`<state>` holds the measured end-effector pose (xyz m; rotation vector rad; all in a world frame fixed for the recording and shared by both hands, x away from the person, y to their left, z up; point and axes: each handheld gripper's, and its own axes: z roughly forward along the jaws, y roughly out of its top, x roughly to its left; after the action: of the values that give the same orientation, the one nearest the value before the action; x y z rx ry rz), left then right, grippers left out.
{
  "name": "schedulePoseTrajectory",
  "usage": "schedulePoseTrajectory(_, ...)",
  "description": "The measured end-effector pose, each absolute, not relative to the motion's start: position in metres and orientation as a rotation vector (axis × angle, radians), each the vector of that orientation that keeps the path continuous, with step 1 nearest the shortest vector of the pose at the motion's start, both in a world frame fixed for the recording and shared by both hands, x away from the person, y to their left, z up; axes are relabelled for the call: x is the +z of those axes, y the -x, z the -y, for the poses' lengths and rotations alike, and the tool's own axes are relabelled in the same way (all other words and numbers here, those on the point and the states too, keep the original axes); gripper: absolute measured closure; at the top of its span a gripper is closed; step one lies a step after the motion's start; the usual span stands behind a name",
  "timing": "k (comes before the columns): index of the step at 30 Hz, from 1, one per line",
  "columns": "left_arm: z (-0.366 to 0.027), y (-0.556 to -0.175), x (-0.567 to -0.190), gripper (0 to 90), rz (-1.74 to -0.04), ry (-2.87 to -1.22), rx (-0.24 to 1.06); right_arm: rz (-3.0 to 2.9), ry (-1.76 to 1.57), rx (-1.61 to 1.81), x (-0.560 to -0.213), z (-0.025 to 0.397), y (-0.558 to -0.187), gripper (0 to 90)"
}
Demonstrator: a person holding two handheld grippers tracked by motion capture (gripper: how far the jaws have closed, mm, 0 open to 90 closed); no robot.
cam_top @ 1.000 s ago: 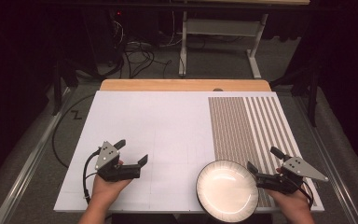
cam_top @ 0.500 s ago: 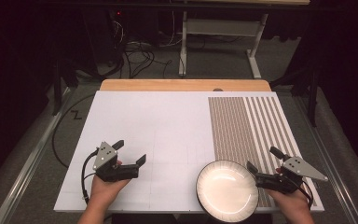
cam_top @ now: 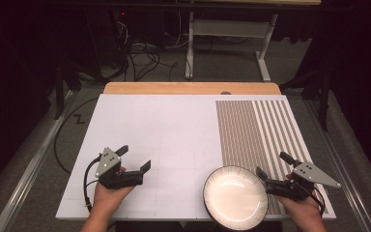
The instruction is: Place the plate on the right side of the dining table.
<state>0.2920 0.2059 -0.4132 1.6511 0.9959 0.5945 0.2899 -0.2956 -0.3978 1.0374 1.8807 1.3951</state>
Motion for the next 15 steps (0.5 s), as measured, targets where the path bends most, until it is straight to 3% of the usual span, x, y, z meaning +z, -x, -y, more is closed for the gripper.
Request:
schedulePoseTrajectory(7,-0.2073,-0.2899,-0.4131,5.5,-0.992,-1.653,0.583,-1.89,-1.046,1.384,-0.3964,0.296,-0.2887,10.6)
schedulePoseTrajectory(15,-0.2079,-0.2862,-0.4159,3.9,-1.0,-1.649,0.553,-1.931,-1.051,1.368,-0.3948,0.2968,-0.2878,32.0)
